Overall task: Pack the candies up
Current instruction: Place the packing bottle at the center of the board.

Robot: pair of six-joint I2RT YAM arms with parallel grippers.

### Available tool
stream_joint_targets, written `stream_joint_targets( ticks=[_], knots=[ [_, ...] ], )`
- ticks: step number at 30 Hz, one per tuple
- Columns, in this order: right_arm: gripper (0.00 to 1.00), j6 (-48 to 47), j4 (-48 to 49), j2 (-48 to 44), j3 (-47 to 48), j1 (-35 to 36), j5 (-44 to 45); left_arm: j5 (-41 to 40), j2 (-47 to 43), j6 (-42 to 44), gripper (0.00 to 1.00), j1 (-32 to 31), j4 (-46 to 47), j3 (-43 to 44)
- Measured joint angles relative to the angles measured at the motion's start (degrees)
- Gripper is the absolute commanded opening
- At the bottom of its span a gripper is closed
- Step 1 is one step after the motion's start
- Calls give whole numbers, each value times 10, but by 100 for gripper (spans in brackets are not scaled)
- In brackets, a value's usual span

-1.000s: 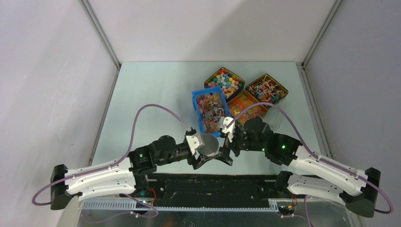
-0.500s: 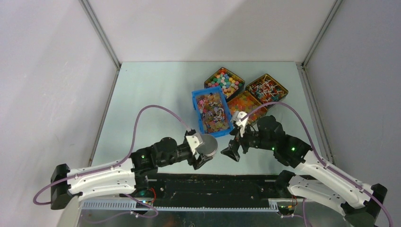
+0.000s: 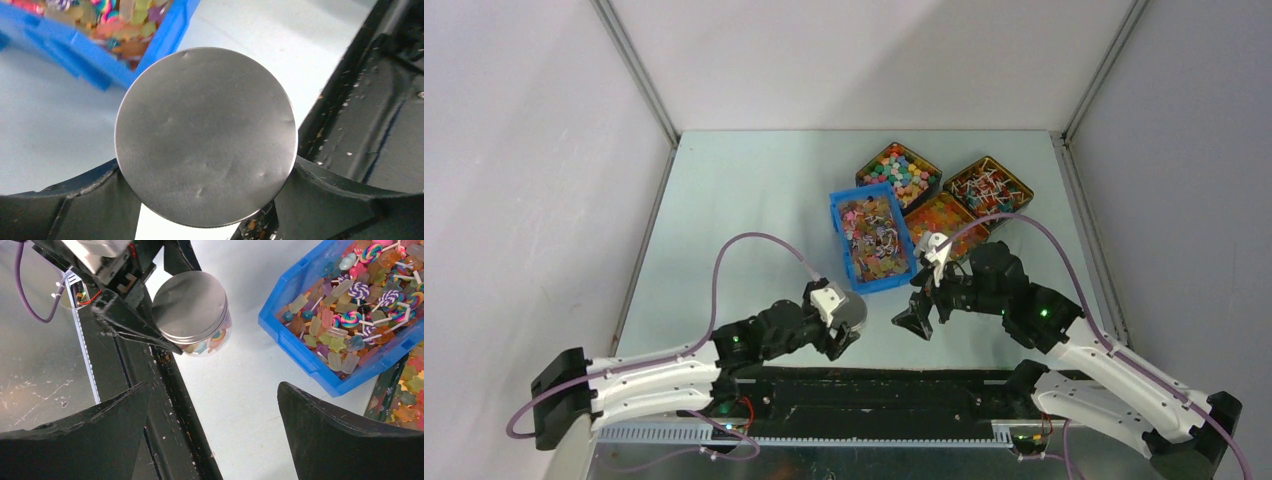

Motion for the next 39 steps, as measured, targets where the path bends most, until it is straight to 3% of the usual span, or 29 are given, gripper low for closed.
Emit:
stream_joint_targets(
  ticks=[10,20,31,39],
  knots=[
    [100,5,-2,3,0,-4,-5,-73,-4,-63,43,44,33,-76],
    [100,5,-3,3,0,-10,-5,-132,8,-80,43,118,82,-90],
    [100,6,-5,-1,-5,-21,-5,-98,165,-62,43,223,130,-47],
    [100,10,-13,-16,-8,-28,-4,-46,275,-36,40,259,164,29]
  ],
)
